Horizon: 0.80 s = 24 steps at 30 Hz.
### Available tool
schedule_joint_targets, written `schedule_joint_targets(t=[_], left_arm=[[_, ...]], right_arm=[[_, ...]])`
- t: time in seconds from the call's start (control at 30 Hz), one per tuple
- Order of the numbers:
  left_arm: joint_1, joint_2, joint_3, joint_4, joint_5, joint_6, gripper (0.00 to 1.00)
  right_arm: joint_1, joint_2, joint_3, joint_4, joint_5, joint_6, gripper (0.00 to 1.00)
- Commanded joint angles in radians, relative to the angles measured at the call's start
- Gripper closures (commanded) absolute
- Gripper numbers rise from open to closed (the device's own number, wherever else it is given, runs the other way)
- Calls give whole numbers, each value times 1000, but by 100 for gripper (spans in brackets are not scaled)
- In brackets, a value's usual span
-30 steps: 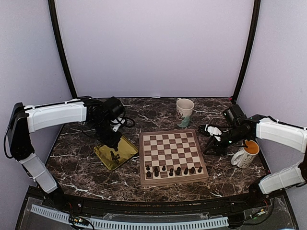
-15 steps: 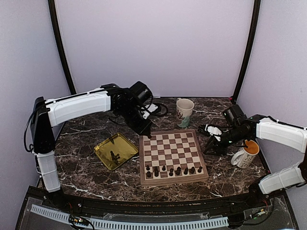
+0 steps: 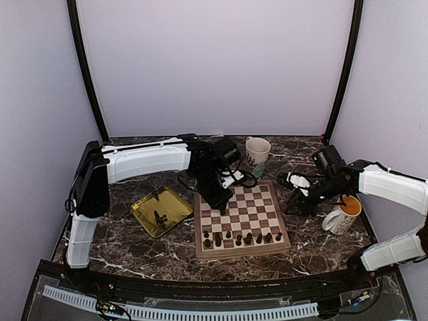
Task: Set up the chess pieces on the board
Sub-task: Place the bishop on the chessboard.
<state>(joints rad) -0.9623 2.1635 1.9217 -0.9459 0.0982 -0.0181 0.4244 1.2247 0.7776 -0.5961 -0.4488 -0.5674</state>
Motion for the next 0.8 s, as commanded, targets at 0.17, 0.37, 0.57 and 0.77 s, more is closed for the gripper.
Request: schedule_joint_targets(t=[0.17, 0.37, 0.57, 0.77], left_arm=[[-1, 33, 45, -49, 8, -2, 77], [8, 6, 144, -90, -42, 0, 67], [79, -90, 138, -27, -135, -23, 61], [238, -207, -19, 152, -189, -61, 60]], right_arm=[[-6, -15, 17, -2, -20, -10, 63], [-1, -1, 103, -76, -62, -39, 59], [70, 96, 282, -146, -15, -64, 57], [176, 240, 462, -190, -2, -54, 57]])
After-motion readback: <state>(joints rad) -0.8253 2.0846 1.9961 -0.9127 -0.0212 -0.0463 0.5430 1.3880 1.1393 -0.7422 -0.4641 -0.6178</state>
